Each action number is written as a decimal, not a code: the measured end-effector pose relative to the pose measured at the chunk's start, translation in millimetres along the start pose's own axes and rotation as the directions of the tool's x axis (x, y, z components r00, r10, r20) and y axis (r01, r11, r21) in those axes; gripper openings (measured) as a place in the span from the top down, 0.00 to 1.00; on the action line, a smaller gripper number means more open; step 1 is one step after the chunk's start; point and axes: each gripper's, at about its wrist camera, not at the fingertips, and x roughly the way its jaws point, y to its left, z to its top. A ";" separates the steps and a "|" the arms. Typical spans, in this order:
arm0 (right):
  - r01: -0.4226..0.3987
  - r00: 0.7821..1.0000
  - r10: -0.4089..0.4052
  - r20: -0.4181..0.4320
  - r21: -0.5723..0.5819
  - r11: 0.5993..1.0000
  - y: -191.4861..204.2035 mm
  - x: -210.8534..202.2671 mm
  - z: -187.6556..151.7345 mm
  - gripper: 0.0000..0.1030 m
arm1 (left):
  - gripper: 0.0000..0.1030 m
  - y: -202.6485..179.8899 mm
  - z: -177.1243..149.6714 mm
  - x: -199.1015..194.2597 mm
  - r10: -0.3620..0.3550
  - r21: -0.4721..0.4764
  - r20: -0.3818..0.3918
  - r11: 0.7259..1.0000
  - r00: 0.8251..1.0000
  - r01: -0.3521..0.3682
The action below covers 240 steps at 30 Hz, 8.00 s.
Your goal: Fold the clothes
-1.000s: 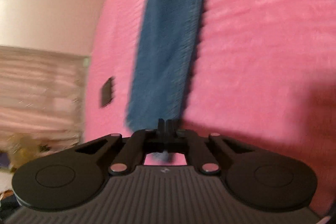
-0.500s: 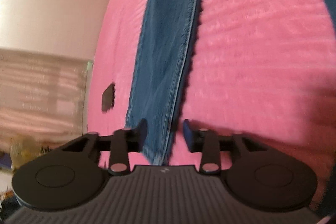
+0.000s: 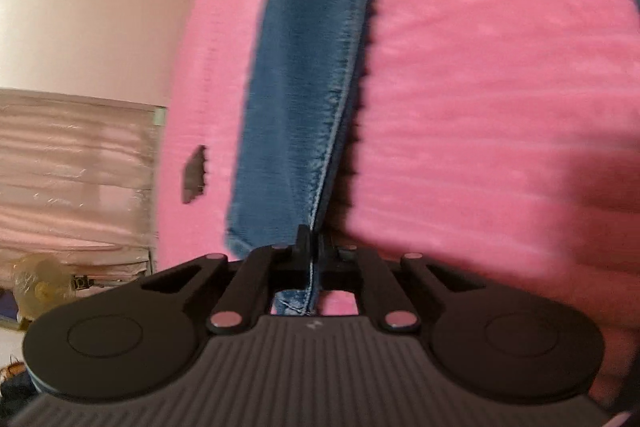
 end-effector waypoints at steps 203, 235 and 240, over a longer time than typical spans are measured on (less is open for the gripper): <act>-0.025 0.973 -0.184 -0.137 -0.861 0.509 -25.9 165.4 248.6 0.22 | 1.00 89.9 49.6 -18.2 -0.232 -0.519 0.151 0.809 0.961 0.277; 0.166 0.984 -0.051 0.168 -0.791 0.590 -117.6 -130.4 -7.8 0.82 | 1.00 -5.7 9.7 -279.1 -0.250 -0.588 0.149 0.756 0.957 0.289; 0.164 0.986 -0.092 0.140 -0.703 0.692 -127.7 -140.6 -40.5 0.53 | 1.00 -73.0 27.7 -281.7 -0.298 -0.474 0.062 0.831 0.953 0.291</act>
